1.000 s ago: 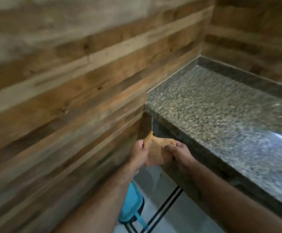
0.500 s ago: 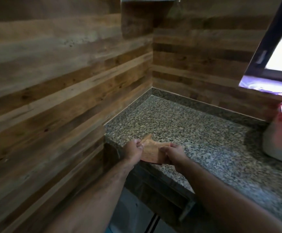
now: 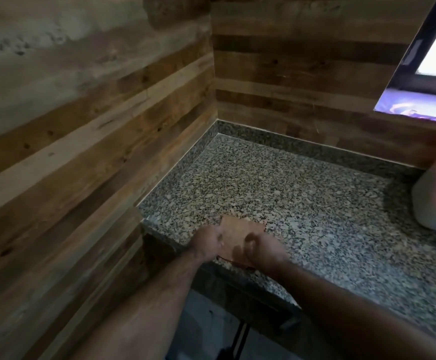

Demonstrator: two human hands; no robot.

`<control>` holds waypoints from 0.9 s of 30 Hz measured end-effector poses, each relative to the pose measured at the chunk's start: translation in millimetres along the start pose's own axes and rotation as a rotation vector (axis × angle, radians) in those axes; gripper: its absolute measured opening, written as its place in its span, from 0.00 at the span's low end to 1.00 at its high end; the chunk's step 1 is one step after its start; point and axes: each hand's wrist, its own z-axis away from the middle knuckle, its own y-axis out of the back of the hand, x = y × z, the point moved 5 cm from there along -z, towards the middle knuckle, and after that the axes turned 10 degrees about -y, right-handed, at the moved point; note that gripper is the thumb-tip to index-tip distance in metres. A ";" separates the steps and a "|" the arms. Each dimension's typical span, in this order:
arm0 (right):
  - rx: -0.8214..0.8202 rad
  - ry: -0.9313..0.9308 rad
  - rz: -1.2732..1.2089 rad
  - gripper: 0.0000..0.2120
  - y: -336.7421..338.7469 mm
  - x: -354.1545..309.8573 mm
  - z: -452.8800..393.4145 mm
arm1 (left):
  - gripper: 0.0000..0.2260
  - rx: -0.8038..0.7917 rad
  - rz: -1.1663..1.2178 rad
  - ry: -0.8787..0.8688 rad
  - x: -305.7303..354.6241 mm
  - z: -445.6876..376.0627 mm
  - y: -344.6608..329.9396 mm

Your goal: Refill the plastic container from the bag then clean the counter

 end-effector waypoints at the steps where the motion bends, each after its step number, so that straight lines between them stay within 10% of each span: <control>1: -0.044 0.056 0.179 0.11 -6.4 -3.8 -2.8 | 0.21 -0.094 -0.087 -0.070 -2.3 -3.8 -7.4; 14: -0.086 0.206 0.644 0.23 -16.8 -7.2 -3.9 | 0.25 -0.423 -0.503 -0.447 -10.2 -35.6 3.4; 27: 0.311 -0.041 0.469 0.23 113.9 77.6 36.6 | 0.28 -0.187 -0.431 -0.657 113.5 -44.8 -27.8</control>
